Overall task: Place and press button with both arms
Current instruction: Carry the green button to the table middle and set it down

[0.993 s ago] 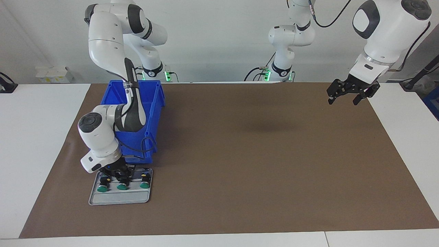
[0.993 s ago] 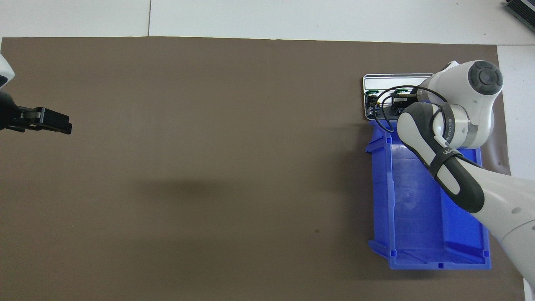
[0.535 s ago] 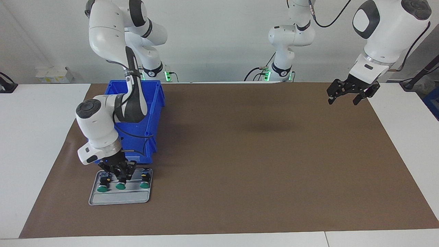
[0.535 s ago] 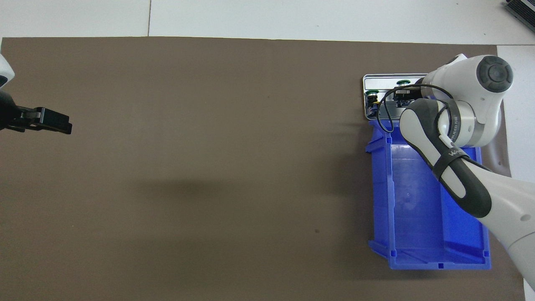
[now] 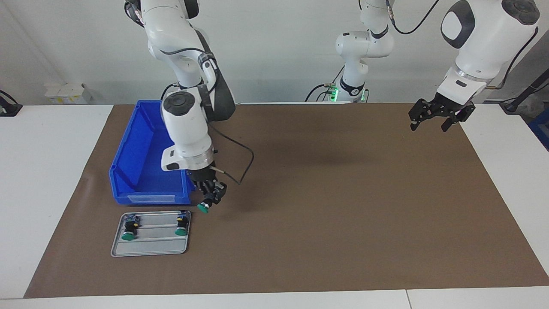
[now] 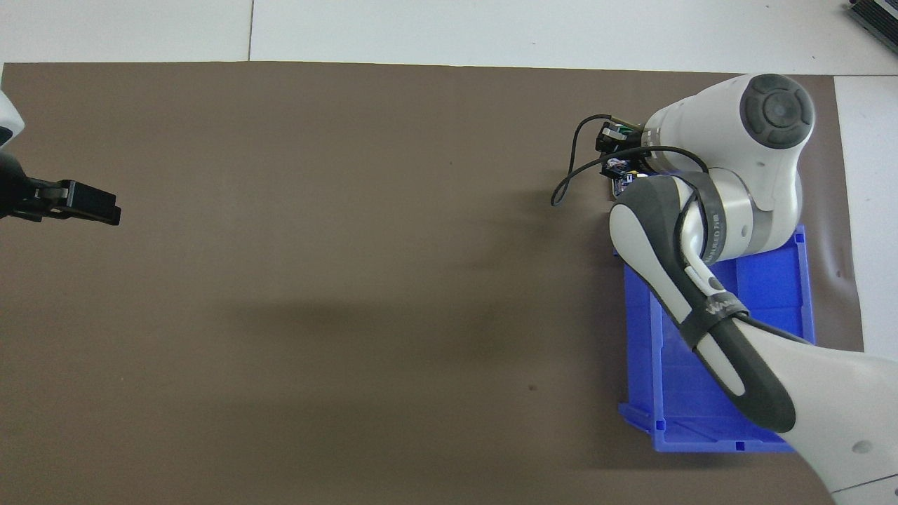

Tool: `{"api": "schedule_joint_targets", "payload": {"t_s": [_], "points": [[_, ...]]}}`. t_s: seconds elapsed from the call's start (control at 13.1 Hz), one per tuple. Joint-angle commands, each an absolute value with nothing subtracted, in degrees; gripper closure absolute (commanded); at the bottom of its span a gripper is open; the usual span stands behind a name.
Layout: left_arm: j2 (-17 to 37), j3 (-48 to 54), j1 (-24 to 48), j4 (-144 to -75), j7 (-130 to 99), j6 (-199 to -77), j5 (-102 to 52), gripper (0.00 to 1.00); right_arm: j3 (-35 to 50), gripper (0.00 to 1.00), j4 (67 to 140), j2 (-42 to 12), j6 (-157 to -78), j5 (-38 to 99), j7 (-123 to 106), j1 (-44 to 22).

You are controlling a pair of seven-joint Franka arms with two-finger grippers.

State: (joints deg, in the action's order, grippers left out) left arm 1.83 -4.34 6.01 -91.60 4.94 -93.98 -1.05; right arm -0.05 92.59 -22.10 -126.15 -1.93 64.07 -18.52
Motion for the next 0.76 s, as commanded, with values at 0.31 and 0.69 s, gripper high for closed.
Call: {"api": "schedule_joint_targets", "payload": {"t_s": [0.31,0.69], "points": [[0.26,-3.87,5.45,-93.43,4.83,-94.57,-0.26,0.01,0.0,1.0,85.64,-24.51,-121.3,-6.05,108.93,-30.92],[0.26,-3.87,5.45,-93.43,4.83,-94.57,-0.26,0.01,0.09,1.0,72.53,-35.31,-116.46,-7.38,132.32,-38.83]]}}
